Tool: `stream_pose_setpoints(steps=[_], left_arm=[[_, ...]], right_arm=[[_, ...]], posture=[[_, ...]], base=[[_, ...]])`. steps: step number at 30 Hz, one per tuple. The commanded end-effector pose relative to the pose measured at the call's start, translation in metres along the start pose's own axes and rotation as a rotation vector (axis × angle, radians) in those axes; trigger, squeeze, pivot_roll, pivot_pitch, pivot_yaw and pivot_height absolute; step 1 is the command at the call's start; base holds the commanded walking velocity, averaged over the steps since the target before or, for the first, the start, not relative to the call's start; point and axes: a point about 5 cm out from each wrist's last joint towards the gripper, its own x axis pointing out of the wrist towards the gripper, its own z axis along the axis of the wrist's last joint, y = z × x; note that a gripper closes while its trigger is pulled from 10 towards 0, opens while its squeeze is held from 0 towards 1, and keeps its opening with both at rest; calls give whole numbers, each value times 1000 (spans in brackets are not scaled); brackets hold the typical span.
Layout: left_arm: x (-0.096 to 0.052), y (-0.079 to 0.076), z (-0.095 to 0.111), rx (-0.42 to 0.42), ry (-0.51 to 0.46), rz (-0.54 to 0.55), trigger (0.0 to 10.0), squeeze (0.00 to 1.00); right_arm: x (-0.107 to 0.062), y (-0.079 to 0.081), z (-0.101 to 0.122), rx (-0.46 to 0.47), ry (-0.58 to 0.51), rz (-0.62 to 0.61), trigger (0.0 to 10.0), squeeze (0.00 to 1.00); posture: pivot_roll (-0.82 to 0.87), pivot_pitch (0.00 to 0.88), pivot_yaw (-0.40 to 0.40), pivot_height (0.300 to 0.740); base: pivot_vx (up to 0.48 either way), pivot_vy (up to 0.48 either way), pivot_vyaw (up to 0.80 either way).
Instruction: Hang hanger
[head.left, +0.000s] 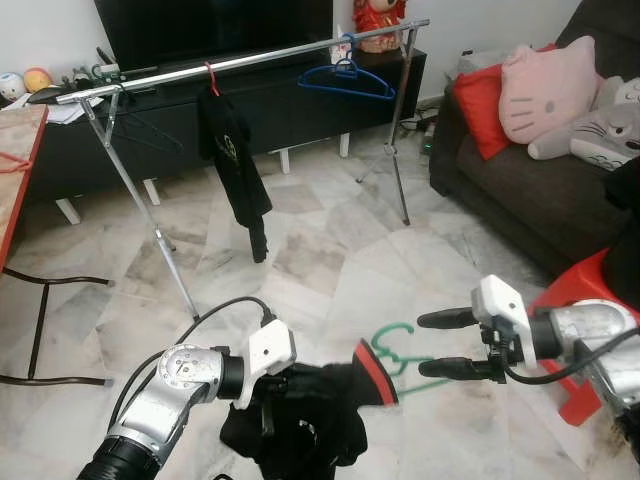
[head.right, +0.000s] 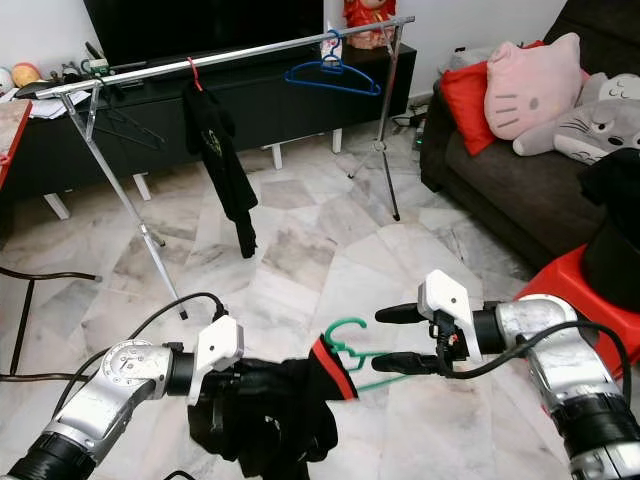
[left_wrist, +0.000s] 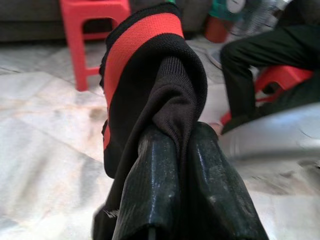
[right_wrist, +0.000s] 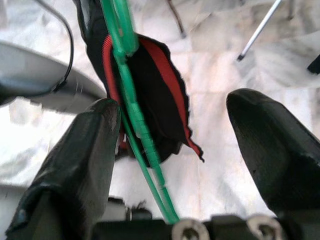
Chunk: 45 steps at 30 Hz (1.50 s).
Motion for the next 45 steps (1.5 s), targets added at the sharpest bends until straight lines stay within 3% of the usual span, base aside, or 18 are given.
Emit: stream_pose_setpoints(steps=[1, 9, 13, 22, 27, 33, 38, 45], left_arm=[[-2, 0, 1, 18, 14, -22, 10000, 0], [-9, -6, 1, 15, 54, -64, 10000, 0], [-9, -5, 0, 20, 66, -65, 10000, 0], [-10, -4, 5, 40, 80, -91, 10000, 0], [-7, -4, 5, 55, 92, -97, 10000, 0], [-4, -5, 7, 62, 85, -98, 10000, 0], [-3, -4, 8, 74, 86, -97, 10000, 0], [-1, -4, 9, 80, 84, -101, 10000, 0]], right_arm=[[4, 0, -1, -15, 36, 37, 10000, 0], [0, 1, -11, 13, 89, 115, 10000, 0], [9, 8, -14, 42, 63, 202, 10000, 0], [23, 14, -27, 78, 82, 263, 10000, 0], [29, 19, -42, 83, 153, 275, 10000, 0], [34, 19, -43, 89, 126, 270, 10000, 0], [47, 11, -42, 37, 98, 159, 10000, 0], [51, 20, -45, 62, 100, 245, 10000, 0]], posture=[[-94, 0, -8, 740], [-86, 0, -28, 740], [-85, 0, -29, 740], [-85, 0, -33, 740], [-85, 0, -37, 740], [-86, 0, -35, 740], [-85, 0, -35, 740], [-83, 0, -38, 740]], base=[[0, 0, 0], [0, 0, 0], [0, 0, 0], [0, 0, 0], [0, 0, 0], [0, 0, 0], [0, 0, 0], [0, 0, 0]])
